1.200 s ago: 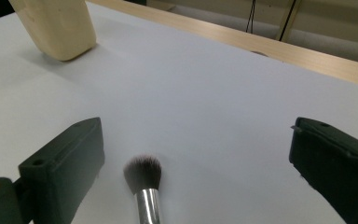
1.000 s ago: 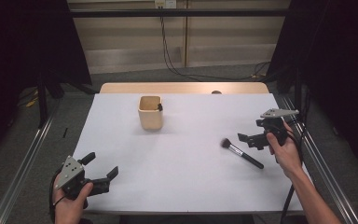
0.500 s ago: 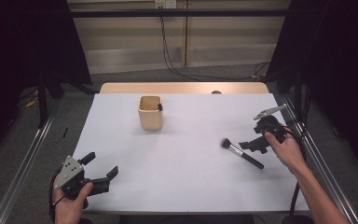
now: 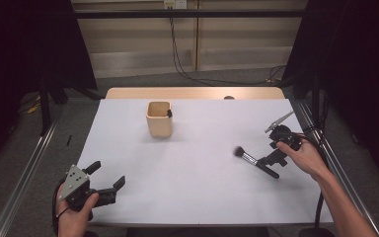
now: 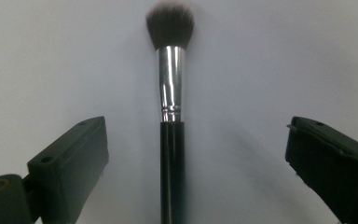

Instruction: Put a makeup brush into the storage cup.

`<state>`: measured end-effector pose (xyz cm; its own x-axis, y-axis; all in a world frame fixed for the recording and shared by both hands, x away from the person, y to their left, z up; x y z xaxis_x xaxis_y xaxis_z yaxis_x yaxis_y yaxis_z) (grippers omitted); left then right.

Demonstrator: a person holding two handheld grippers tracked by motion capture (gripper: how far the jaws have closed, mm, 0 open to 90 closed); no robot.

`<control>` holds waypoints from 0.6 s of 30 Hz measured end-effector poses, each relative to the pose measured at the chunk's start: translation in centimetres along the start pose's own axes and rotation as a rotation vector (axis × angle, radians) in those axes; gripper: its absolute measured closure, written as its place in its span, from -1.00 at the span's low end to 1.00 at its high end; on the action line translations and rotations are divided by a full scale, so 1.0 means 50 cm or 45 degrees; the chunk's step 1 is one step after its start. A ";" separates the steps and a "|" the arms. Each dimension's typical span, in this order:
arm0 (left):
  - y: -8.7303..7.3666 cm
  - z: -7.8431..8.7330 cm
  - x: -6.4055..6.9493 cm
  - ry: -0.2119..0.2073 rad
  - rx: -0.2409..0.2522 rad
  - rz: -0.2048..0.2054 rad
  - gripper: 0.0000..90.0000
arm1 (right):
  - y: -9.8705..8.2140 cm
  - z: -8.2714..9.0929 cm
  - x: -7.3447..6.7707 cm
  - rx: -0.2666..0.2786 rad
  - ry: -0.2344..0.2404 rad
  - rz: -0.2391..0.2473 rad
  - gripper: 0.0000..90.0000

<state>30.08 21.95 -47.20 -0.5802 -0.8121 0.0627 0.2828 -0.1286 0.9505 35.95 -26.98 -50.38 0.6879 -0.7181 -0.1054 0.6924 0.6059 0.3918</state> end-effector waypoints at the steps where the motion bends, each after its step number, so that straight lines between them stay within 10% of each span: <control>1: -0.001 0.000 0.000 0.000 -0.003 -0.001 -0.95 | -0.003 -0.002 -0.002 -0.013 0.015 0.028 -0.90; 13: -0.003 0.000 0.003 -0.007 -0.011 -0.007 -0.95 | -0.035 -0.031 -0.007 -0.210 0.050 0.022 -0.71; 18: -0.003 0.000 0.003 -0.005 -0.012 -0.006 -0.95 | -0.047 -0.034 -0.009 -0.248 0.047 0.062 -0.34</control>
<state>29.96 21.81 -47.32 -0.5848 -0.8090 0.0594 0.2869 -0.1378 0.9480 34.37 -27.49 -52.79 0.7268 -0.6753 -0.1256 0.6845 0.6972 0.2131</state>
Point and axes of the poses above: each handheld gripper's, and its own axes: z roughly backward along the jaws, y roughly out of its top, x roughly to its right, the point moved 9 cm from there along -z, roughly forward along the jaws, and after that the axes turned 1 degree about z, right-handed, at the moved point
